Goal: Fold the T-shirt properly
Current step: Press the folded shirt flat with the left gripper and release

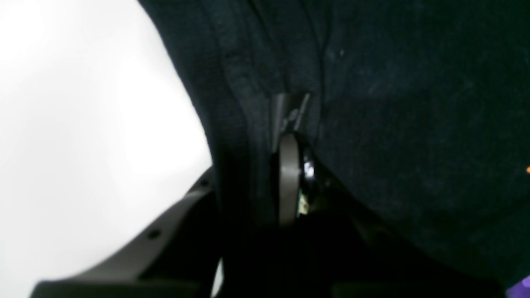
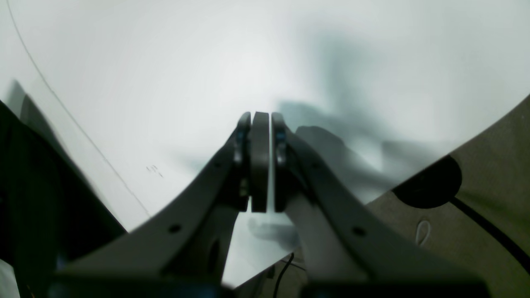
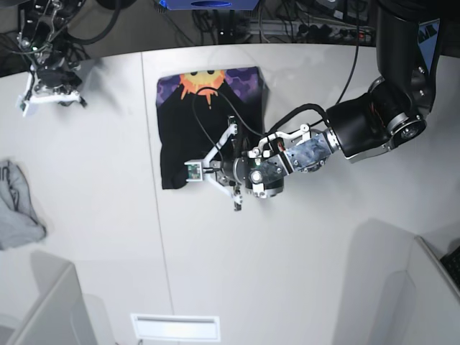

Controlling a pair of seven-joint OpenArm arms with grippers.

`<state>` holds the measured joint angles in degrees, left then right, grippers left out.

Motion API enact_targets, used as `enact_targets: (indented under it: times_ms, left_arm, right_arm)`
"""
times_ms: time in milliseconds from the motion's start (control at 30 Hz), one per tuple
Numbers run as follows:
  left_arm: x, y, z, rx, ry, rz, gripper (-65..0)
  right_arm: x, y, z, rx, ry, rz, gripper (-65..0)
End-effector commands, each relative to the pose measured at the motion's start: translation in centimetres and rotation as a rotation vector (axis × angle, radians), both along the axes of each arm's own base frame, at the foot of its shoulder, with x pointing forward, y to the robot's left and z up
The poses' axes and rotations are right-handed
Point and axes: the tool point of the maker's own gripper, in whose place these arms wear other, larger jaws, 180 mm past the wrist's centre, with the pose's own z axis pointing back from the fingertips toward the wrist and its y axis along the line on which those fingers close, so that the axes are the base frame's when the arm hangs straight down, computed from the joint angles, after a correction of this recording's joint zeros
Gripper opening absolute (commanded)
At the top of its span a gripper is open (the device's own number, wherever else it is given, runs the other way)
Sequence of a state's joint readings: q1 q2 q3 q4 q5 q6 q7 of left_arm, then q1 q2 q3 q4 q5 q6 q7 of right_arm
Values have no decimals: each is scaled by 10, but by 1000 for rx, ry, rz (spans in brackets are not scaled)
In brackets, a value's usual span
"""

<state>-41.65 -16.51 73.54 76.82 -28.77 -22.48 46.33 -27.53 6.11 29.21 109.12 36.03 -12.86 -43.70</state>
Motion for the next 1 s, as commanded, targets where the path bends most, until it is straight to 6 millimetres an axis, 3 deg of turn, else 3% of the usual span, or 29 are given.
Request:
enact_targets:
  times_ms: [0, 67, 100, 300, 400, 567, 633, 733, 900, 933, 967]
  left_arm:
    - [19, -7, 21, -28, -55, 2, -650]
    - [23, -7, 24, -29, -65, 6, -650]
    - [27, -7, 28, -32, -76, 6, -601]
    - [37, -24, 46, -74, -106, 5, -133]
    - [51, -28, 63, -131, -122, 52, 0]
    - [87, -33, 134, -332, -205, 166, 0]
    - [91, -20, 148, -374, -215, 225, -5]
    - [87, 9, 156, -429, -229, 309, -161]
    - [55, 60, 150, -482, -252, 429, -602]
    - [51, 71, 153, -477, -289, 453, -650]
    - [45, 81, 150, -462, -314, 481, -650]
  right_arm:
    - [5, -4, 9, -24, -30, 12, -650]
    - [5, -4, 9, -22, -30, 11, -650]
    - [5, -4, 9, -22, -30, 11, -650]
    - [5, -3, 9, -22, -31, 15, -650]
    - [9, 3, 10, -23, -43, 64, -650]
    - [13, 10, 12, -29, -63, 143, -650]
    - [14, 12, 13, -33, -70, 166, -650]
    - [17, 15, 16, -43, -82, 209, -650]
    - [23, 19, 21, -57, -110, 277, -650]
    - [25, 21, 22, -61, -119, 296, -650]
    - [27, 23, 24, -66, -132, 313, -650]
